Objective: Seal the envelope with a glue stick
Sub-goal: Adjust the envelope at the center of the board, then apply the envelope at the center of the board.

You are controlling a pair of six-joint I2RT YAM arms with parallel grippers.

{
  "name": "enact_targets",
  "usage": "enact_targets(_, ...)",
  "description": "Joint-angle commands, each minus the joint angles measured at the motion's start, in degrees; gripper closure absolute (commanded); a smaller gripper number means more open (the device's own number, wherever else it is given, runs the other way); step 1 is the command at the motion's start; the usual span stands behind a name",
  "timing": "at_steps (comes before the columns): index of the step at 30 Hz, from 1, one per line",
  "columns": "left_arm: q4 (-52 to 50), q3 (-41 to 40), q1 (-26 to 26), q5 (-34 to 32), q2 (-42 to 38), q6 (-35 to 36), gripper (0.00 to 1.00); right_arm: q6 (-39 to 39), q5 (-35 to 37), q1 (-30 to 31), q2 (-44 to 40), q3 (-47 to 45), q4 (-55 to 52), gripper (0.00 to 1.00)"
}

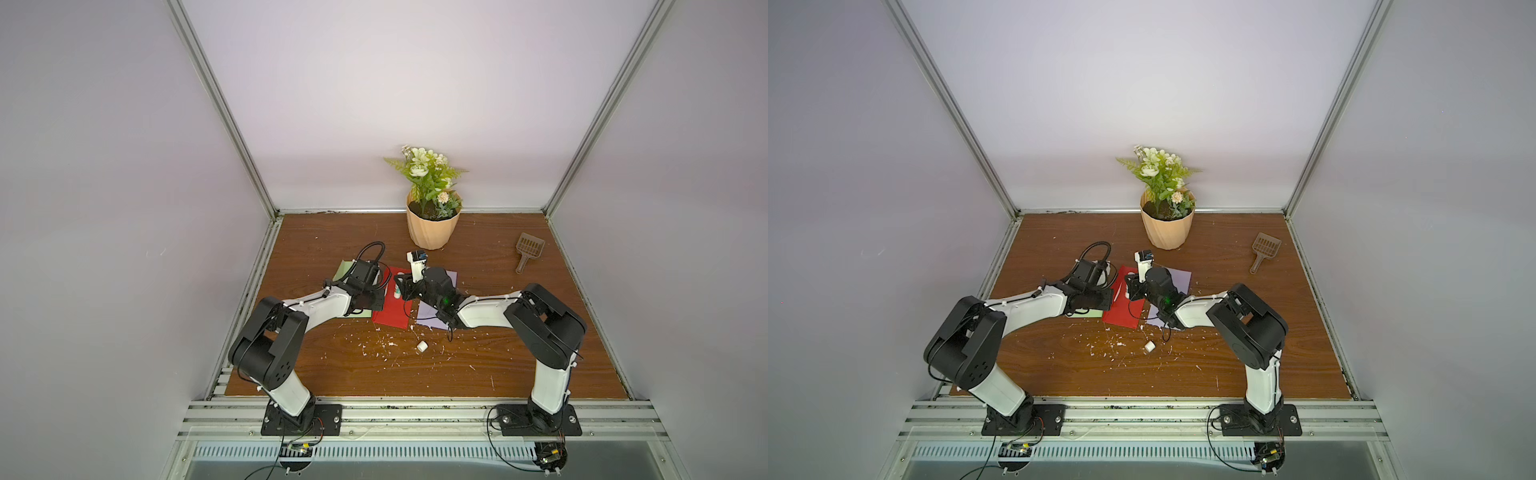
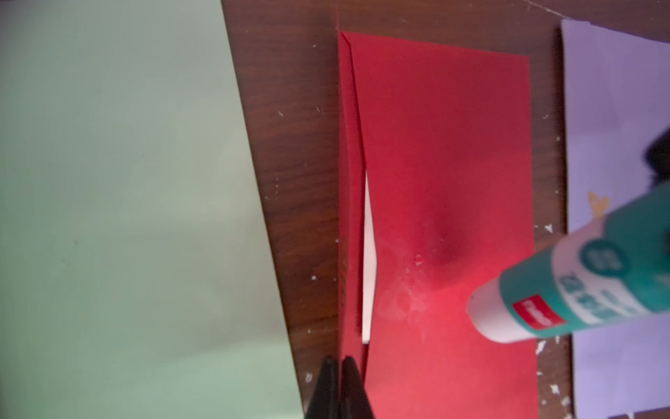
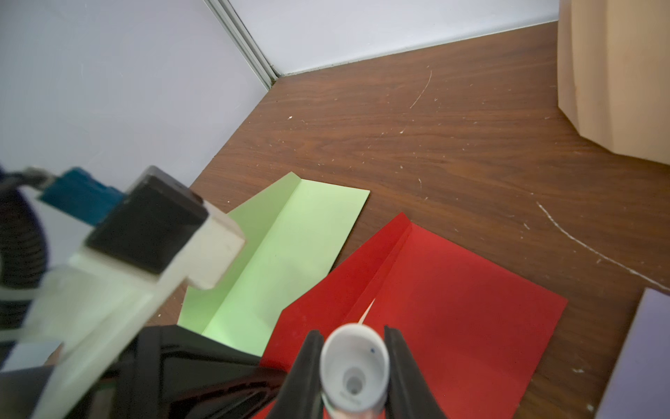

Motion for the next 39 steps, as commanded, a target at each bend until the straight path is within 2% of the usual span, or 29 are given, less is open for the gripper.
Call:
enact_targets(1, 0.10, -1.49, 0.49, 1.65, -1.08, -0.40, 0.99, 2.67, 0.35, 0.14, 0.22, 2.46, 6.18, 1.00)
enact_targets(9, 1.03, -3.04, 0.53, 1.89, -1.95, -0.63, 0.99, 3.30, 4.78, 0.49, 5.53, 5.12, 7.00, 1.00)
enact_targets(17, 0.84, -3.20, 0.48, 1.59, -2.00, -0.71, 0.99, 2.56, 6.28, 0.19, 7.64, 6.02, 7.91, 1.00)
enact_targets(32, 0.59, -3.08, 0.48, 0.75, -1.56, -0.98, 0.99, 4.67, 6.38, -1.75, 7.09, 3.77, 8.60, 1.00)
enact_targets(39, 0.50, -2.68, 0.50, 0.67, -1.38, -1.16, 0.99, 4.69, 3.12, -1.25, 7.38, 3.37, 8.34, 1.00)
